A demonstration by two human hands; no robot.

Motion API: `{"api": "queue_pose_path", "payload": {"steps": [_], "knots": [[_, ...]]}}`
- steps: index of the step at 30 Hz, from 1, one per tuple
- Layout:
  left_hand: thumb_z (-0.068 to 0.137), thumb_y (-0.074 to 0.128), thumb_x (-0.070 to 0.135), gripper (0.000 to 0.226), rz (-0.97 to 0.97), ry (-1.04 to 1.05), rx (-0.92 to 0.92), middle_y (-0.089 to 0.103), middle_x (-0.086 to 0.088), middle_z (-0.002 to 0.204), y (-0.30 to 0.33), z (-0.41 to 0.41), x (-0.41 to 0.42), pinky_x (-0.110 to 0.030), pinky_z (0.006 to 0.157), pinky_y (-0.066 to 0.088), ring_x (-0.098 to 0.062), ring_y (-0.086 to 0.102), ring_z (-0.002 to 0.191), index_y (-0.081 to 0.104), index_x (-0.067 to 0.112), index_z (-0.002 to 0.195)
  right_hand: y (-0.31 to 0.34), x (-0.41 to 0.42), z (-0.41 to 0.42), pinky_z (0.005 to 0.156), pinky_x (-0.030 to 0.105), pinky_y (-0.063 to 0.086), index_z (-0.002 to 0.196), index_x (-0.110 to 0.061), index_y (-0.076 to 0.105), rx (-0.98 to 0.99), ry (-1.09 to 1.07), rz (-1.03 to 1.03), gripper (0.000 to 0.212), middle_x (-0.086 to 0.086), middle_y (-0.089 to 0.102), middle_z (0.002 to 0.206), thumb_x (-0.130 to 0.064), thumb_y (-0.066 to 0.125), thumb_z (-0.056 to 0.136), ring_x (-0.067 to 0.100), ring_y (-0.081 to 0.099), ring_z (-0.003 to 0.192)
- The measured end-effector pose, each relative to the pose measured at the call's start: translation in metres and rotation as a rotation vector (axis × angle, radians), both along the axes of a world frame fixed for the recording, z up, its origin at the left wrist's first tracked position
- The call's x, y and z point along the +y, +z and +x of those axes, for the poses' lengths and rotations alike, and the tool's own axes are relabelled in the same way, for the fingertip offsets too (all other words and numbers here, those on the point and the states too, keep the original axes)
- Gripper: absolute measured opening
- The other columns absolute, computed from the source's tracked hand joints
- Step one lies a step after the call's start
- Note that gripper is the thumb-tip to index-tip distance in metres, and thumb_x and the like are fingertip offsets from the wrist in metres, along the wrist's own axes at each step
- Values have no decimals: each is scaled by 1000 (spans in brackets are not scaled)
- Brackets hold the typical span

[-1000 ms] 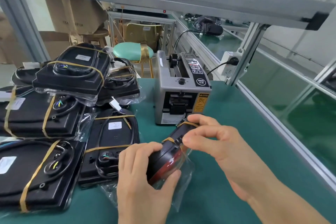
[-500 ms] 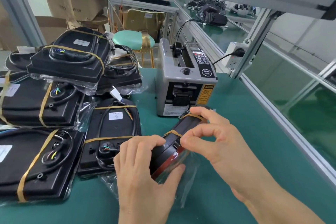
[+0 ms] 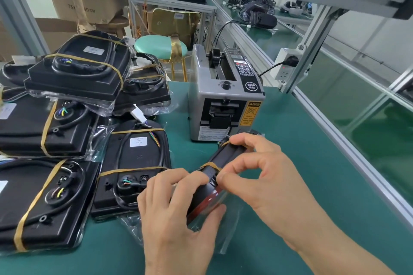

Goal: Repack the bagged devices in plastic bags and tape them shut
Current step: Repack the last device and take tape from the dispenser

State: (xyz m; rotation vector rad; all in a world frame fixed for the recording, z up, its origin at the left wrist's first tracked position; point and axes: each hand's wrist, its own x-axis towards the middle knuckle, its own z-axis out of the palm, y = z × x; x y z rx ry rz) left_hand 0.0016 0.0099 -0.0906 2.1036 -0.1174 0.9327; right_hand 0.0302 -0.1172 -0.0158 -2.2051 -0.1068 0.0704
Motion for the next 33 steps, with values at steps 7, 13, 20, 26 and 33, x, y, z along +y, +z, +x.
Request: {"api": "queue_pose_path", "payload": {"steps": [7, 13, 20, 26, 33], "knots": [[62, 67, 40, 35, 16, 30, 15, 51, 11, 98, -3, -2, 2, -43, 70, 45, -4, 42, 92, 60, 39, 96, -1, 5, -5, 92, 9, 26, 66, -30, 71, -62, -13, -40, 8, -39, 40, 116, -23, 73, 69, -11, 34, 120], [58, 76, 34, 37, -18, 32, 35, 56, 9, 96, -1, -4, 2, -33, 71, 44, -21, 50, 81, 62, 37, 92, -3, 7, -5, 85, 18, 36, 97, -43, 46, -131, -84, 32, 40, -32, 42, 106, -34, 73, 69, -9, 40, 106], [53, 82, 24, 43, -52, -28, 23, 56, 9, 95, 4, -3, 2, -39, 64, 50, -28, 57, 76, 58, 33, 88, -5, 6, -4, 95, 29, 29, 98, -41, 46, -241, -3, -57, 37, -29, 40, 108, -23, 69, 76, -13, 33, 111], [63, 64, 40, 41, 40, -55, 71, 46, 10, 99, 8, -3, 6, -38, 70, 48, -25, 53, 76, 60, 41, 104, -6, -4, 1, 96, 26, 36, 104, -40, 52, -132, 78, 169, 32, -30, 48, 116, -17, 62, 85, 6, 44, 118], [69, 57, 43, 49, 211, -124, 105, 37, 5, 100, 8, 2, 18, -34, 75, 45, -18, 47, 84, 53, 44, 118, -7, -43, 29, 114, 26, 19, 128, -52, 40, -42, 246, 92, 69, -40, 26, 140, -24, 58, 67, -11, 20, 137]]}}
